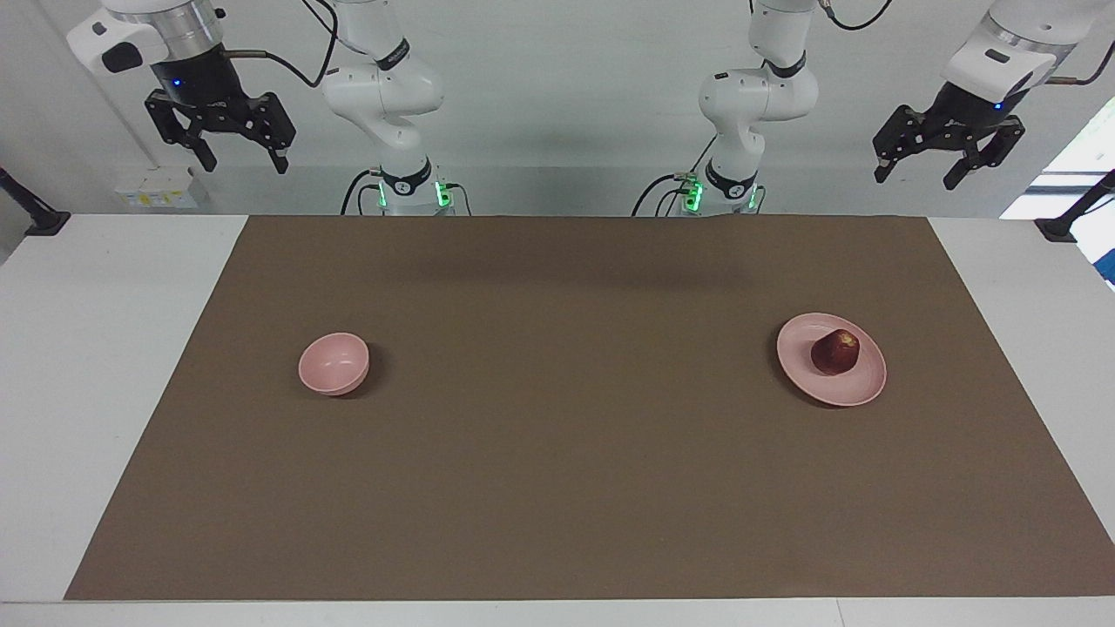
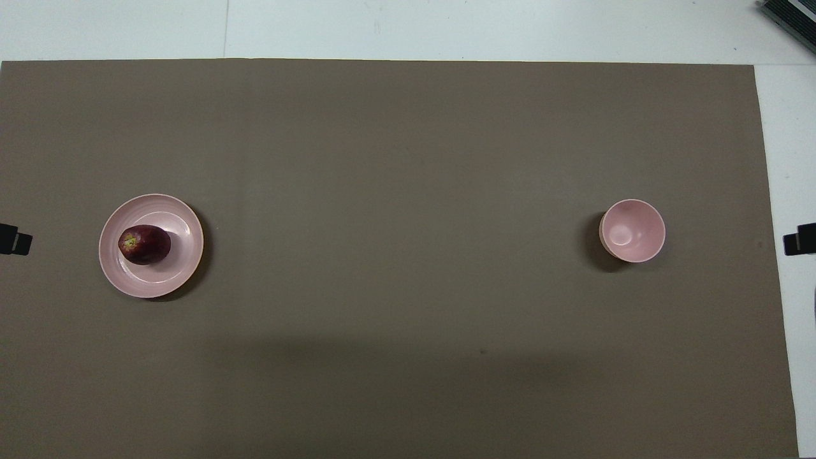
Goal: Move apple from plate to bowl
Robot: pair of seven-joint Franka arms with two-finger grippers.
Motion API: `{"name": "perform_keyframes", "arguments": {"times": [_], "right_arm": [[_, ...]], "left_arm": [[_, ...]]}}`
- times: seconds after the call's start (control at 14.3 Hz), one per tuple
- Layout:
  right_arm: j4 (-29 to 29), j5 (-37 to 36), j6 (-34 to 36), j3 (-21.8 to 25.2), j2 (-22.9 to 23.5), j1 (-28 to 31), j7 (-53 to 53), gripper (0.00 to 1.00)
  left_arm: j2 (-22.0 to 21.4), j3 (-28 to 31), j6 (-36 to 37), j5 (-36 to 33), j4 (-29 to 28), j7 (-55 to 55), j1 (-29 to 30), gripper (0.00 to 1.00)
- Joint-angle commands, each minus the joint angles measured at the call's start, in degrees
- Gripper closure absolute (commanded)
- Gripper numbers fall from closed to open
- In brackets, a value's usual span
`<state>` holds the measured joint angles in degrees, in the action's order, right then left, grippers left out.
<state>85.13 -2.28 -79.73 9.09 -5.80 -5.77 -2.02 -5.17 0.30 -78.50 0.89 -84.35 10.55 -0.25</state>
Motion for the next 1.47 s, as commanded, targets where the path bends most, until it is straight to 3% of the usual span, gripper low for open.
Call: {"name": "perform_keyframes", "arguments": {"times": [0.0,1.05,1.4], "right_arm": [[1.3,0.9,0.2,-0.3,-1.2,0.5,0.0,0.00],[1.3,0.9,0.2,-0.3,-1.2,0.5,0.0,0.00],[1.3,0.9,0.2,-0.3,-1.2,0.5,0.0,0.00]], "left_arm": [[-0.9,-0.4,0.7,-0.9,-0.5,0.8,0.4,0.00],[-1.0,-0.6,0.3,-0.7,-0.6,0.6,0.4,0.00],[-2.4,-0.1,-0.9,-0.4,-3.3,1.1,0.4,0.00]]}}
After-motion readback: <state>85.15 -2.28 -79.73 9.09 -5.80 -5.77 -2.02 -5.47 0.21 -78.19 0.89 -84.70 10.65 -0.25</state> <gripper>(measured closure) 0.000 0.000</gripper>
